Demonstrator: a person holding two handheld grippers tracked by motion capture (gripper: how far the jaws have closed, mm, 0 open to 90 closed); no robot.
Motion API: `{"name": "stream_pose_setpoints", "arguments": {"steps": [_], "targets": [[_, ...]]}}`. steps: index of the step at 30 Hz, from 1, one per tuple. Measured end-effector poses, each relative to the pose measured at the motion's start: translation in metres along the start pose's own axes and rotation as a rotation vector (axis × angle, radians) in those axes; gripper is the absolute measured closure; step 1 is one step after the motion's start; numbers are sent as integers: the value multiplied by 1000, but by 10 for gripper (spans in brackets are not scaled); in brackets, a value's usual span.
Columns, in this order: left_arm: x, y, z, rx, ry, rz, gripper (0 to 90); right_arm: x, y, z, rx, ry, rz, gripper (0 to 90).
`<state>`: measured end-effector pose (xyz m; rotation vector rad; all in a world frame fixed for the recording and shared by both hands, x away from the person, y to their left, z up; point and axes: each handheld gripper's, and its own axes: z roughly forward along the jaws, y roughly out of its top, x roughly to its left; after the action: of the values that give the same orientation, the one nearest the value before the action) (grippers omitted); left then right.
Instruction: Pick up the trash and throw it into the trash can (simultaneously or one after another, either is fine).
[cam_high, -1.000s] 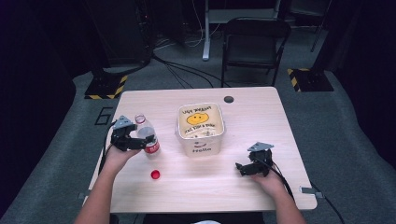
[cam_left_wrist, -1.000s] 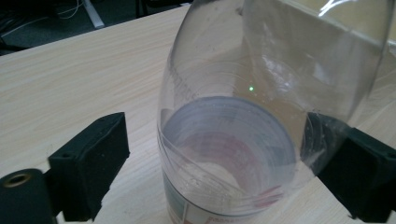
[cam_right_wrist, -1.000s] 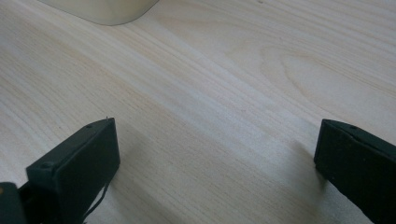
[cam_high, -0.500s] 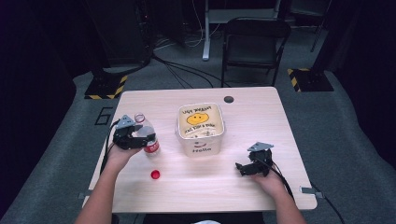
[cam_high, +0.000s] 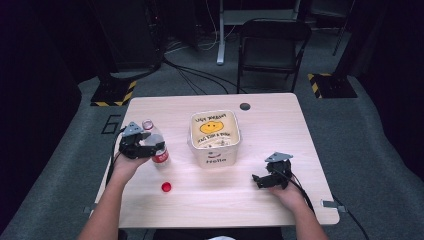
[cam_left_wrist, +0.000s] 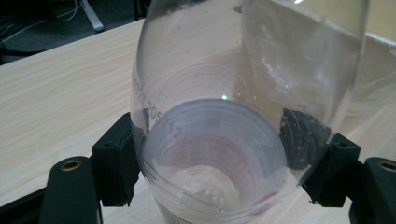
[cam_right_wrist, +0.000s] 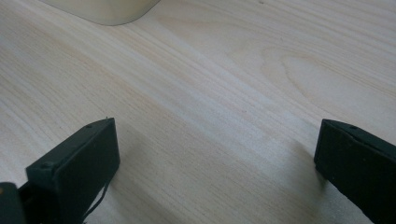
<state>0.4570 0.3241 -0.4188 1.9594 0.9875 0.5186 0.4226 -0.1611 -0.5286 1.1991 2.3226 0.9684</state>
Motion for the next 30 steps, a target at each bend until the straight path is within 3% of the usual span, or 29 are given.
{"name": "stream_pose_setpoints", "arguments": {"steps": [22, 30], "targets": [[-3, 39, -25, -14, 0, 26, 256, 0, 0, 0, 0, -1, 1, 0], [-7, 64, -29, -24, -42, 36, 256, 0, 0, 0, 0, -1, 3, 0]]}}
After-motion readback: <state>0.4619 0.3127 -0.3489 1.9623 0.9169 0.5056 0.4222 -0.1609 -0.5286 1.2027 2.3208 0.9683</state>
